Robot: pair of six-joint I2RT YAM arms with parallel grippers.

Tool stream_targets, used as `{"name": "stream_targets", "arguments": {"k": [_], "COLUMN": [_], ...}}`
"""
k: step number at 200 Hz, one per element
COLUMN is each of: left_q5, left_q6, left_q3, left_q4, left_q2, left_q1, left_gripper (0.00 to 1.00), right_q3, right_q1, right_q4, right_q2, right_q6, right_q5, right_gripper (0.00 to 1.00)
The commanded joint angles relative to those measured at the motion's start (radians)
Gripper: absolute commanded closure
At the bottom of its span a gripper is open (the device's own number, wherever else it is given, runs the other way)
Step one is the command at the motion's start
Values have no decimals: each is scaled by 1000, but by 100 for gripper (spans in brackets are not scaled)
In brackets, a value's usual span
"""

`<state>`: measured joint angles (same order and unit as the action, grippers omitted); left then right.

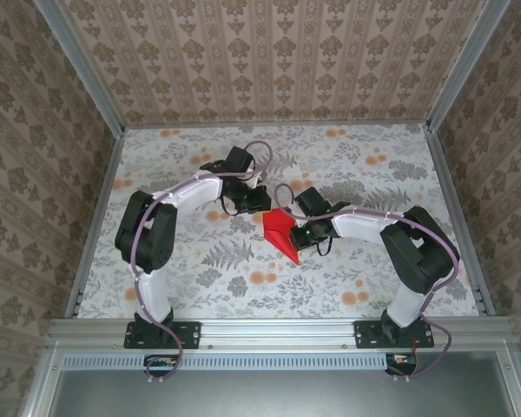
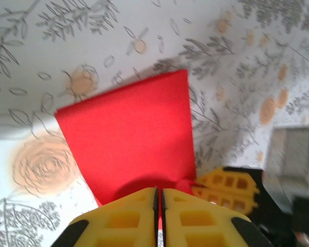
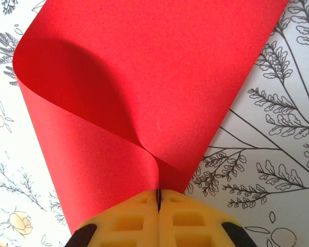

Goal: Fold a paper plane with a square sheet of paper (fold left side to right side)
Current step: Third fold the triangle at the center of the table.

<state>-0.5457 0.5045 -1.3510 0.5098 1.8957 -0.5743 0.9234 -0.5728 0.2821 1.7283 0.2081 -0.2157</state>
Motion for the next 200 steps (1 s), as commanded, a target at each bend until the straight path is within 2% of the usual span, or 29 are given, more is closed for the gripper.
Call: {"name": "stream_targets", "arguments": {"k": [1, 18, 49, 130, 140, 200], "left_q5": [-83, -127, -142, -105, -63, -21], "left_q6": [32, 57, 91, 91, 84, 76], "left_q3": [95, 132, 160, 200, 200, 211], "left_q4": [-60, -109, -158, -145, -137, -107], "left_q2": [-24, -33, -21, 22, 29, 54], "left_q1": [-30, -56, -91, -104, -105, -103], "left_gripper": [90, 91, 91, 92, 92, 93], "right_q3": [4, 4, 4, 7, 7, 8], "right_q1": [-12, -12, -13, -13, -13, -13], "right_q4": [69, 72, 76, 85, 86, 93], "right_q2": [40, 41, 40, 44, 45, 46], "right_q6": [-22, -22, -24, -30, -30, -33], "right_q5": [16, 18, 21, 27, 28, 32], "right_gripper": [100, 100, 100, 100, 100, 100]}}
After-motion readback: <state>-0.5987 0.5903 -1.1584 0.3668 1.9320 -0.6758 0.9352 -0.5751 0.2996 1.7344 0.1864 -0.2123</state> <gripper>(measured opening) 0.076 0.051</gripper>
